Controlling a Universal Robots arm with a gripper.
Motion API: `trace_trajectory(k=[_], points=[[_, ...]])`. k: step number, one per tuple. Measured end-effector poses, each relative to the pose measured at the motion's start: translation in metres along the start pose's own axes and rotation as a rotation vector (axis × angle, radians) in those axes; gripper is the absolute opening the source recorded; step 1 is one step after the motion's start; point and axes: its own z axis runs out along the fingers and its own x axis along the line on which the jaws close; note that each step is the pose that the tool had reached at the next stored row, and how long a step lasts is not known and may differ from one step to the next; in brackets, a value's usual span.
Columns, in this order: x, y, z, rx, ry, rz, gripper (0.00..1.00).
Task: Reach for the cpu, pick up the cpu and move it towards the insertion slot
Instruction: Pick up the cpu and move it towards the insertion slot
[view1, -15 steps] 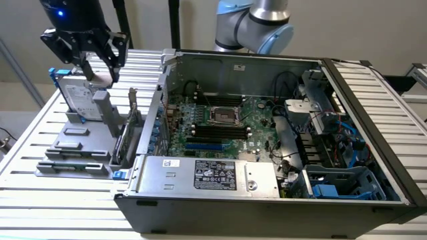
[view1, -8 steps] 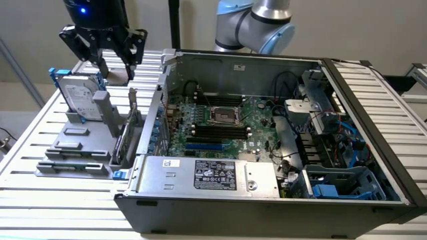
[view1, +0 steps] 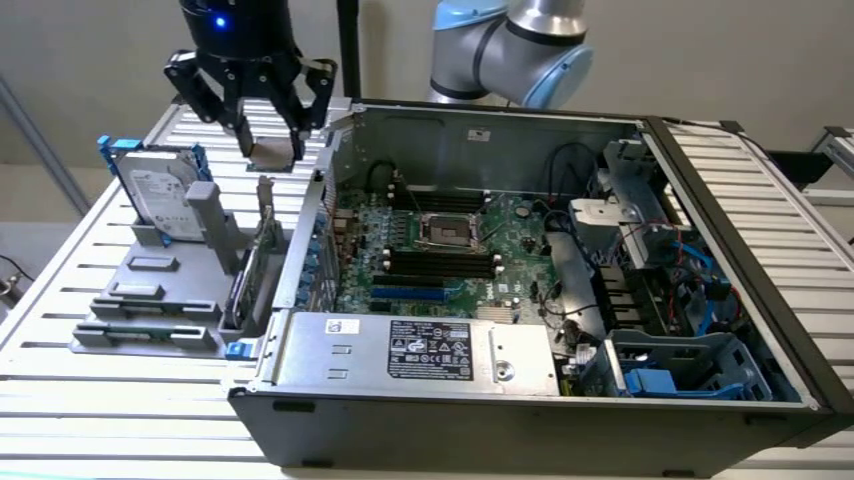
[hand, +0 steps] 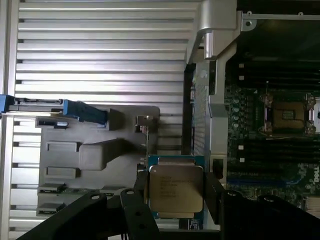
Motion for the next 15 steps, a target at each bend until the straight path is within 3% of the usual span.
trace_trajectory(k=[15], points=[[-0.068, -0.0001, -0.0017, -0.0060, 0.0000, 0.000, 0.54]])
